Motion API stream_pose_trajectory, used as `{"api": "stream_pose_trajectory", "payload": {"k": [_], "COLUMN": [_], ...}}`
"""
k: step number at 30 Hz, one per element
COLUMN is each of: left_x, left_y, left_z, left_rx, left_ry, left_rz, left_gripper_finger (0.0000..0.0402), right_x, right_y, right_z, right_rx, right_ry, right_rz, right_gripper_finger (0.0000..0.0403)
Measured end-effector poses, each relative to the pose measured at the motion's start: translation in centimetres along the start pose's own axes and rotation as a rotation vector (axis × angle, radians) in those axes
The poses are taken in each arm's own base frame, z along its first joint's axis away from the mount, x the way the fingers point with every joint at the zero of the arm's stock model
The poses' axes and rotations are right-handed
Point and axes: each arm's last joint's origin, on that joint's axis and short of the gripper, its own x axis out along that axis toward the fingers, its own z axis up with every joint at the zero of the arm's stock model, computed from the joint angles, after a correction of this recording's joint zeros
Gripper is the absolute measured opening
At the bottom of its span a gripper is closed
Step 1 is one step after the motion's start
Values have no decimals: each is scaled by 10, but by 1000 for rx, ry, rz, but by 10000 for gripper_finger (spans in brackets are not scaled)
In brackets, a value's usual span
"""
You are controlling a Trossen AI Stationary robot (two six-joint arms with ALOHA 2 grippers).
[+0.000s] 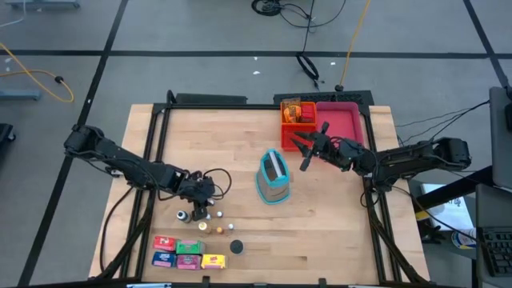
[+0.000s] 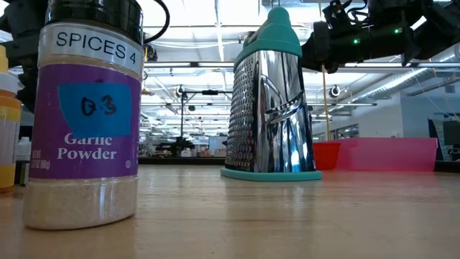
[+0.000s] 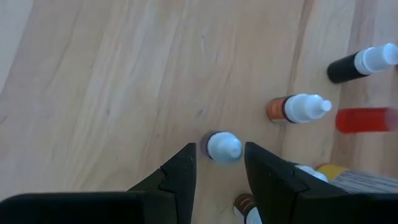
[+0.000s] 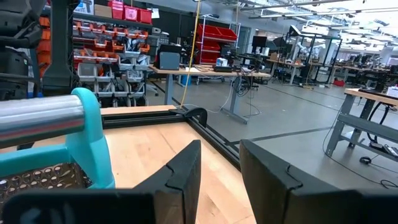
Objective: Pick & Place Kitchen Items
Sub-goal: Put the small purple food coloring bottle into the red bin
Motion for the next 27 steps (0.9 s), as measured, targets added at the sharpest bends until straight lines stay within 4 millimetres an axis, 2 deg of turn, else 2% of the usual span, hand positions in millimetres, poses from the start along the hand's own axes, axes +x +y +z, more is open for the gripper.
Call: {"api": "stream_pose_trajectory", "payload": {"k": [17,24,27], "left_x": [3,15,19], "left_y": [0,1,0], "left_z": [0,-2,-2], "left_rx": [3,4,13], "left_ry": [-41,7,9], "left_rz": [-18,3,2], "left_gripper_finger": [136,135,123], "right_x": [0,0,0], "right_y": [0,0,0], "right_z": [0,0,0], "right_rx": [0,-1,-2], "right_ry": [0,2,5], "right_rz": [0,0,1], "right_gripper_finger": [102,102,102]}}
